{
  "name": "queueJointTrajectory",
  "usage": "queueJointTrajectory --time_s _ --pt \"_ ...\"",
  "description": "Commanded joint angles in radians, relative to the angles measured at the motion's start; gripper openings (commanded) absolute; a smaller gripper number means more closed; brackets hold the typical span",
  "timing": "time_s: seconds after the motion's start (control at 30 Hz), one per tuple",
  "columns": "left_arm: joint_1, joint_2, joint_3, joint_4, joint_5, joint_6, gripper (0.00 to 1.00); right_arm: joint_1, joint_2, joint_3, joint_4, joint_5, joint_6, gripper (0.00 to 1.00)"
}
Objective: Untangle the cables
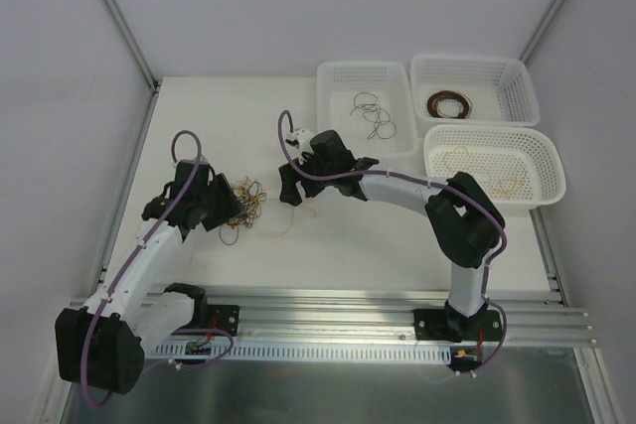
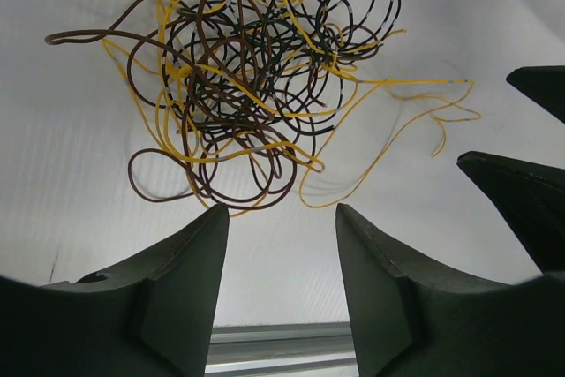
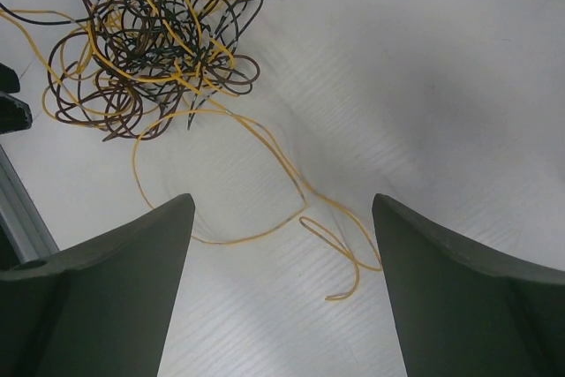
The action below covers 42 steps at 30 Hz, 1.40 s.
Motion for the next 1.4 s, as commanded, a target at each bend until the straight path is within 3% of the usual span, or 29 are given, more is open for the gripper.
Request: queueJointTrajectory --time_s 0.0,0.33,0.47,0.6,0.97,1.2,1.37 --pt "-0.03 0.0 -0.011 0.067 -0.072 -0.107 0.52 0.007 0.019 0.026 0.074 -0.02 0.015 0.86" --pt "-0.074 0.114 -0.003 0.144 -0.155 -0.176 0.35 0.024 0.036 0.003 0.116 -0.015 0.03 0.85" --pt "-0.102 0.108 0.004 0.144 -0.157 -0.156 0.0 0.03 0.024 -0.003 0.111 -0.014 0.027 0.85" --pt "-0.126 0.05 0.024 0.141 -0.115 -0.105 0.0 0.03 0.008 -0.004 0.107 -0.011 0.03 0.85" --pt "-0.165 -0.056 0.087 0.104 0.289 0.014 0.0 0.031 0.014 0.061 0.125 -0.078 0.148 0.85" --pt "-0.171 -0.138 0.177 0.066 0.372 0.051 0.0 0.034 0.112 0.089 0.151 -0.095 0.186 0.84" --pt "-0.169 -0.162 0.274 0.022 0.348 0.083 0.0 0.038 0.131 0.054 0.154 -0.109 0.194 0.78"
